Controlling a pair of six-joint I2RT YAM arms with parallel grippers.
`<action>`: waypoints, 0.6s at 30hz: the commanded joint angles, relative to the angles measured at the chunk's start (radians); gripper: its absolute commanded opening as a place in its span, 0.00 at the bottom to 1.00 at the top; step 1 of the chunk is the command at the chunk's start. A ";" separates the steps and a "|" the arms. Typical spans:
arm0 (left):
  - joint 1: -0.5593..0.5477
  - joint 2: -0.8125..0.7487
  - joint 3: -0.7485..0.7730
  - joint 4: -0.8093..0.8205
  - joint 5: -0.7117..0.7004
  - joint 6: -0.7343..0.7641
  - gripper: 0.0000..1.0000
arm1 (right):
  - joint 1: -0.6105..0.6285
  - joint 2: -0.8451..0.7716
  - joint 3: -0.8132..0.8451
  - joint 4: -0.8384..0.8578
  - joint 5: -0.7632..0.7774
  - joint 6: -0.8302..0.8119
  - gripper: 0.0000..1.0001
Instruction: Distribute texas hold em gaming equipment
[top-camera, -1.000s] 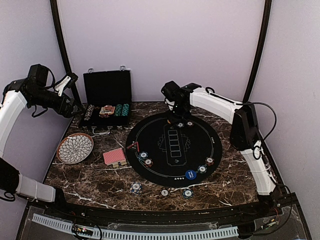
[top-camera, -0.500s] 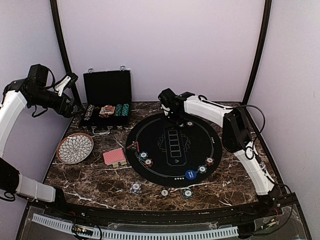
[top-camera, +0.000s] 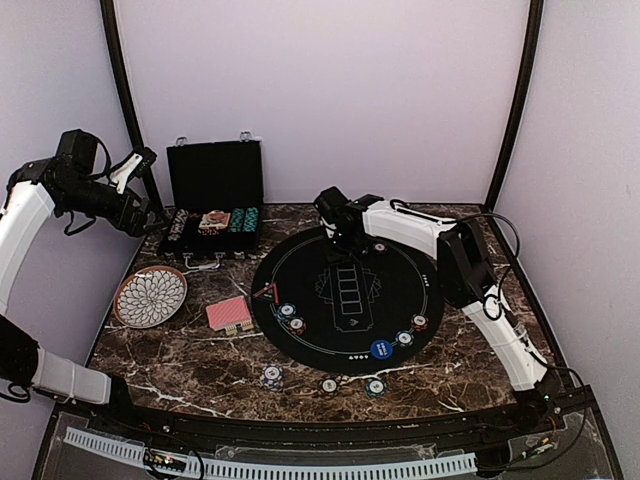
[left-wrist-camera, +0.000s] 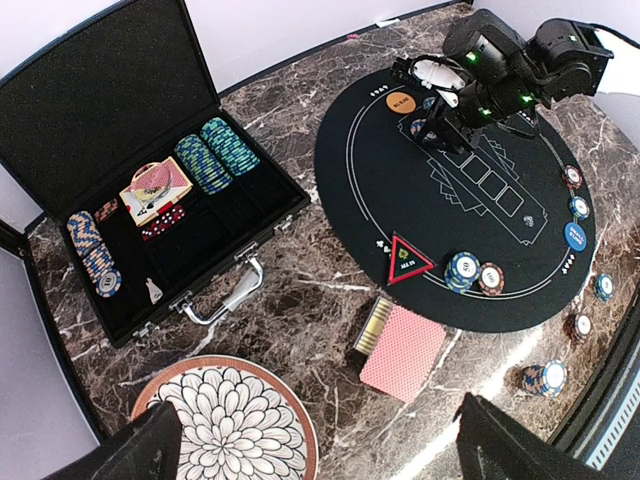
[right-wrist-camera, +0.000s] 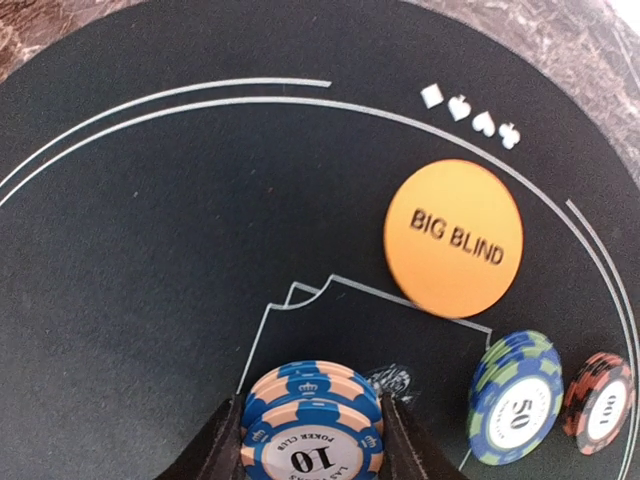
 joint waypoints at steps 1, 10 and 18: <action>-0.006 -0.007 -0.018 0.005 0.004 0.013 0.99 | -0.004 0.025 0.020 0.049 0.043 0.008 0.56; -0.006 -0.017 -0.016 0.002 0.006 0.007 0.99 | 0.013 -0.093 0.001 0.071 0.017 0.006 0.64; -0.005 -0.021 -0.016 -0.008 0.001 0.006 0.99 | 0.178 -0.368 -0.285 0.124 -0.009 -0.026 0.62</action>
